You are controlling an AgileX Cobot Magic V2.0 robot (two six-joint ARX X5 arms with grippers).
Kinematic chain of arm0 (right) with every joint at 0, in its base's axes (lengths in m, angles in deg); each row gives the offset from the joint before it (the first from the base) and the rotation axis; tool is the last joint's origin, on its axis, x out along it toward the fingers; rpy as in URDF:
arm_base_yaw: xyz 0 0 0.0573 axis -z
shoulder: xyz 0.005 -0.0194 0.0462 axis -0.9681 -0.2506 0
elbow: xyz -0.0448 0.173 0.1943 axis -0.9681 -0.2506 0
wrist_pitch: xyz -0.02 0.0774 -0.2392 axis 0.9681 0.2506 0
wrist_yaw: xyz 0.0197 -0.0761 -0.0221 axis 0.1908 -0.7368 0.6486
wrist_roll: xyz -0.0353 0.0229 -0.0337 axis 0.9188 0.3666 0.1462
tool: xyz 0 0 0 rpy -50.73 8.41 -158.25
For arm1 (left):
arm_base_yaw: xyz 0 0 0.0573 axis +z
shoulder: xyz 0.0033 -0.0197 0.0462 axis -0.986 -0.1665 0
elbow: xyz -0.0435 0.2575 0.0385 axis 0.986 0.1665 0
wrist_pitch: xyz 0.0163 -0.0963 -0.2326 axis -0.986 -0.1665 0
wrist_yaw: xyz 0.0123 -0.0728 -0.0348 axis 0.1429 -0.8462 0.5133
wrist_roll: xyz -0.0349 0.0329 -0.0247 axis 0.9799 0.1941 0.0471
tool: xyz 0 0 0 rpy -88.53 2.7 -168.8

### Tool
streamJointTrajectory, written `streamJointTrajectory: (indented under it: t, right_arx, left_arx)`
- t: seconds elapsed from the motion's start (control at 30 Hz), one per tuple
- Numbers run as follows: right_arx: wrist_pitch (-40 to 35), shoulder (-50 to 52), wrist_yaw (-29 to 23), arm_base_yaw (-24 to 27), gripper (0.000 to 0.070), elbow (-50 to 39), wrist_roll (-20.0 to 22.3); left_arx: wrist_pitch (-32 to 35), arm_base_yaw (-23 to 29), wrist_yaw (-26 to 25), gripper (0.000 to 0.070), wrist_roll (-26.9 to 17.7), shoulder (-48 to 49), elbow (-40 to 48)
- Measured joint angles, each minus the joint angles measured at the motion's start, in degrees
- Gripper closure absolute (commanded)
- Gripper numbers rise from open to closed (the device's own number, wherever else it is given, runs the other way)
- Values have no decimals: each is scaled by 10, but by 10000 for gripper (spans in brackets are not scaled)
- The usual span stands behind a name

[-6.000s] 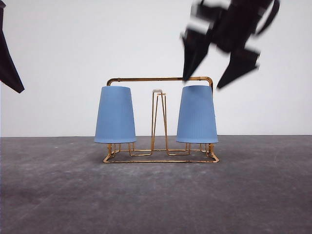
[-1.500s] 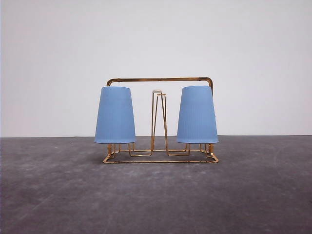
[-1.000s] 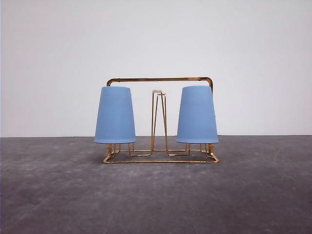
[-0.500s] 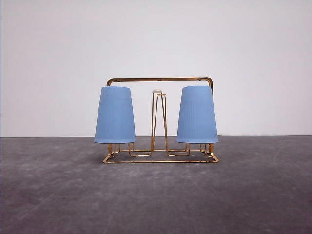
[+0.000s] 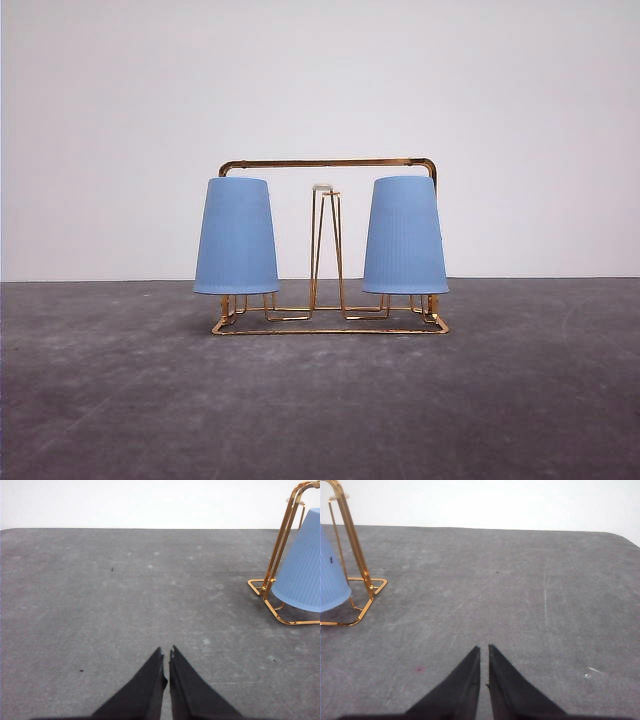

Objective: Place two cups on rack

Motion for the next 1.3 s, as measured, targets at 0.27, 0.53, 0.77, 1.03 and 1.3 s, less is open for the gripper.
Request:
streamJointTrajectory:
  t: [0.27, 0.53, 0.77, 1.03, 1.3]
  right_arx:
    - [0, 0, 0, 0, 672, 0, 0]
    - [0, 0, 0, 0, 672, 0, 0]
    - [0, 0, 0, 0, 672, 0, 0]
    - [0, 0, 0, 0, 672, 0, 0]
    - [0, 0, 0, 0, 672, 0, 0]
  left_arx:
    - [0, 0, 0, 700, 0, 0, 0]
    - [0, 0, 0, 700, 0, 0, 0]
    - [0, 0, 0, 700, 0, 0, 0]
    - [0, 0, 0, 700, 0, 0, 0]
    - [0, 0, 0, 700, 0, 0, 0]
